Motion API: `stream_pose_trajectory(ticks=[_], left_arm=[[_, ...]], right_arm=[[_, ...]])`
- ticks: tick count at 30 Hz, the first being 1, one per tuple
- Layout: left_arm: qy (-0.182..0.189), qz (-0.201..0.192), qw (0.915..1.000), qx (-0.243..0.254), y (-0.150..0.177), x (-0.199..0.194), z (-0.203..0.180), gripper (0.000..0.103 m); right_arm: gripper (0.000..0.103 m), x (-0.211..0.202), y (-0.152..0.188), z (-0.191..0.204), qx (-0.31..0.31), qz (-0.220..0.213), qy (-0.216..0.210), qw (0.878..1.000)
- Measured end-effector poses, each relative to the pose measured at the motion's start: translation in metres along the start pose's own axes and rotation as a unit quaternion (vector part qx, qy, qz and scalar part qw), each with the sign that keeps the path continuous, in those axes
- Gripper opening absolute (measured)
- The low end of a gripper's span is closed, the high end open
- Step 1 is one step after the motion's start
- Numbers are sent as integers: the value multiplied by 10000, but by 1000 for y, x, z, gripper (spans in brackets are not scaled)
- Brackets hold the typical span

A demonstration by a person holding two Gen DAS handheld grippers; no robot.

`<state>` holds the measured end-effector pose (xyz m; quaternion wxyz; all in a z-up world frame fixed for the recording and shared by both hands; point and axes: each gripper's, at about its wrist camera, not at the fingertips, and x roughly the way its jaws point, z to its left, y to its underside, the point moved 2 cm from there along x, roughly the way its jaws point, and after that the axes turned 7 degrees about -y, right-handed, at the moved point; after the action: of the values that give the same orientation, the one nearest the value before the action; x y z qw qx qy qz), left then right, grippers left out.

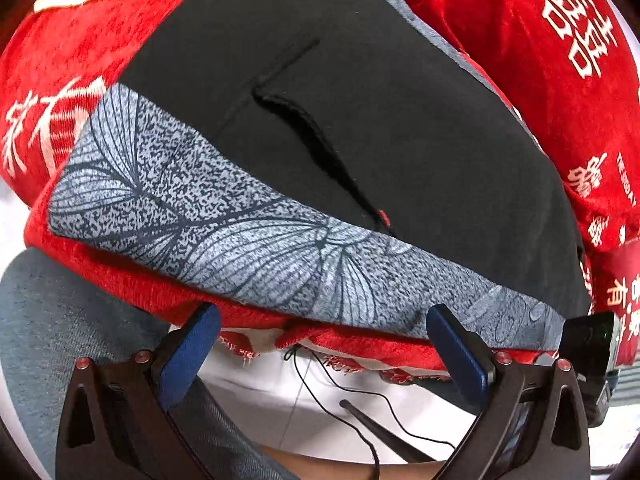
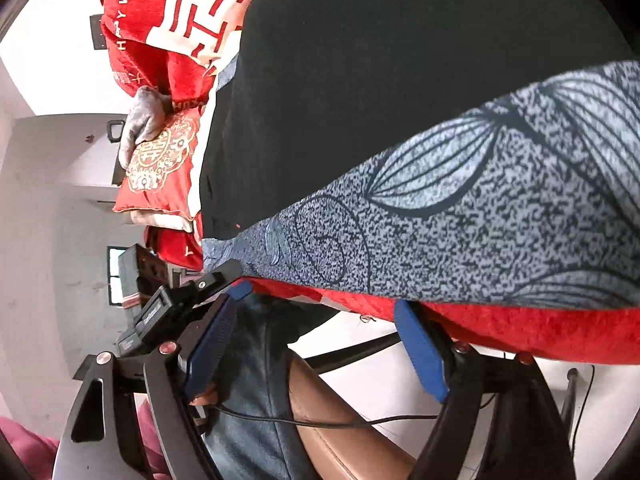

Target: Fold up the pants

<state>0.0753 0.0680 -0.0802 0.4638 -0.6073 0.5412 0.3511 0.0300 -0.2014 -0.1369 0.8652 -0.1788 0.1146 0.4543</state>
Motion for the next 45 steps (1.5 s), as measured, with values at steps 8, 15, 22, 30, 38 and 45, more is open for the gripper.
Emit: stream_pose_trajectory(ticks=[8,15,22,30,38,45], left_arm=[[324,-265,9982,-430,-23,1,14,101],[281,-493,9964,-623,-19,-11,32,37],[327,-847,9951,-383,-39,-57,18,30],[113,-1434,9892,275,-123,-92,-38,30],[-421,-1547,9867,282,-232,-39,-66,30],[-701,-1407,9875,150,-277,19,-67,39]], right_arm=[[84,-39,-15,8,-63,-837,-219,9962],[20,-58,-16,-11,367,-1025,19,9941],[10,-85,-28,37,-493,-1136,273,9919],[9,-105,-110,88,-1175,-1065,426,9864],[9,-71,-232,89,-1309,-1067,881,9817],[10,-32,-305,44,-842,-940,1174,9850]])
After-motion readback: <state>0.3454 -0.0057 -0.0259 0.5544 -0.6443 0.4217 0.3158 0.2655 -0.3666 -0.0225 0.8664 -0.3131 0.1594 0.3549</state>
